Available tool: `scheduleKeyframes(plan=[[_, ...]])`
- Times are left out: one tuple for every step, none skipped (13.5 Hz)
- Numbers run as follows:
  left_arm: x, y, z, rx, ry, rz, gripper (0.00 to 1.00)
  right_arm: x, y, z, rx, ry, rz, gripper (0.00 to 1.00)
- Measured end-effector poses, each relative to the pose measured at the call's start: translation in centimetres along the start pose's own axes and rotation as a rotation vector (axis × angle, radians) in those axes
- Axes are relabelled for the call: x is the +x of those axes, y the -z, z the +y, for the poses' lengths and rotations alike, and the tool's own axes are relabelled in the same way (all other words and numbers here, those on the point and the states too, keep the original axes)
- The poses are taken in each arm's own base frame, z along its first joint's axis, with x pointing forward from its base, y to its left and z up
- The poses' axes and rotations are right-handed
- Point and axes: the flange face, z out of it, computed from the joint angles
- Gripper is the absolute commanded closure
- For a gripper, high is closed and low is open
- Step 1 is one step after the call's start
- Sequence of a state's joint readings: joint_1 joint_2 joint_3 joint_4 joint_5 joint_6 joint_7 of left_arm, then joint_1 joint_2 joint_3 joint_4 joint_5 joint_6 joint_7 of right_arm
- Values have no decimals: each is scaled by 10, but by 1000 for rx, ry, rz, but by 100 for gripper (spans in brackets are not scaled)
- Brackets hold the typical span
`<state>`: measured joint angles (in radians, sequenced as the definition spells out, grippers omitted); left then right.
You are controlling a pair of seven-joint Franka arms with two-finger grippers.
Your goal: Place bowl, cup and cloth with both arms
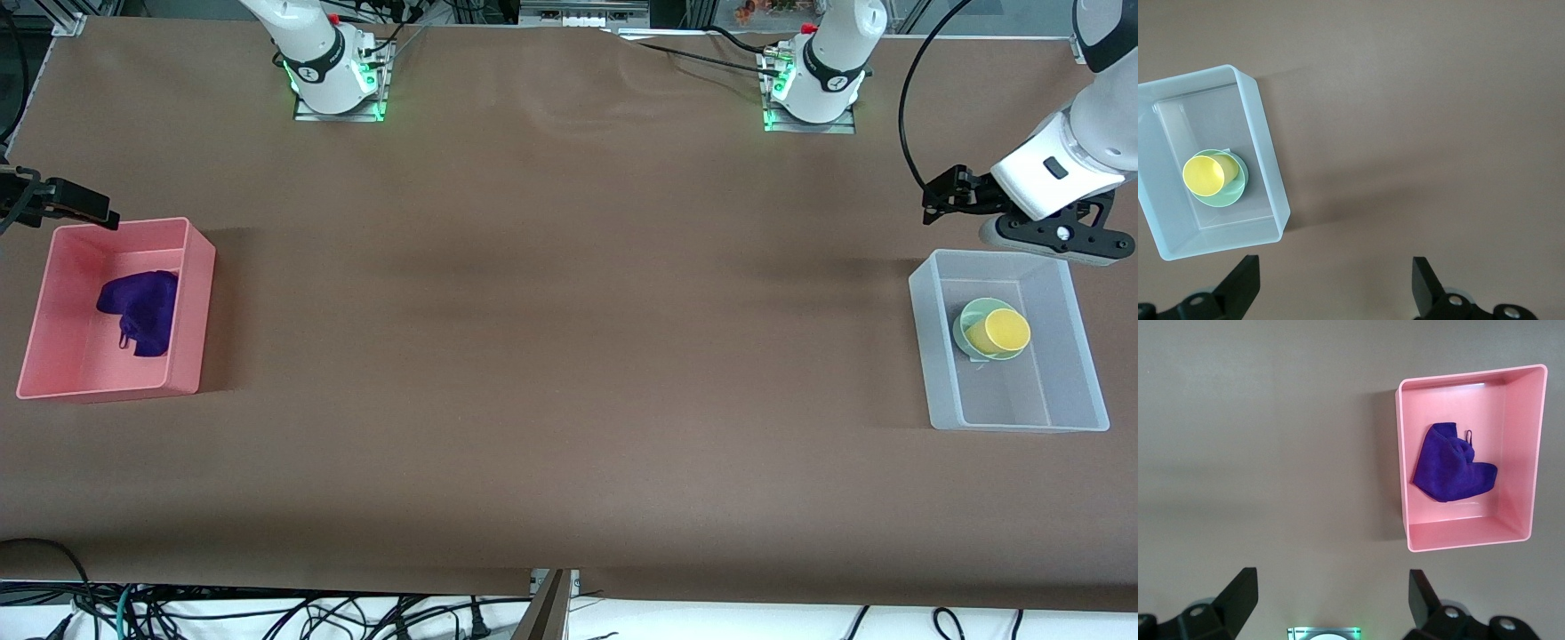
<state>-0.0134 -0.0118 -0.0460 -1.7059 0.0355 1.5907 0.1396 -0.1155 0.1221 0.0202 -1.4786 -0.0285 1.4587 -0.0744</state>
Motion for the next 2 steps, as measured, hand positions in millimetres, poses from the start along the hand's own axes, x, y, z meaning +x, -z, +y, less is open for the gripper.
scheduleKeyframes(plan=[[0,0,-1,0,2,2,0,0,0,0,0,0,0,0],[0,0,-1,0,2,5,0,0,0,0,0,0,0,0]])
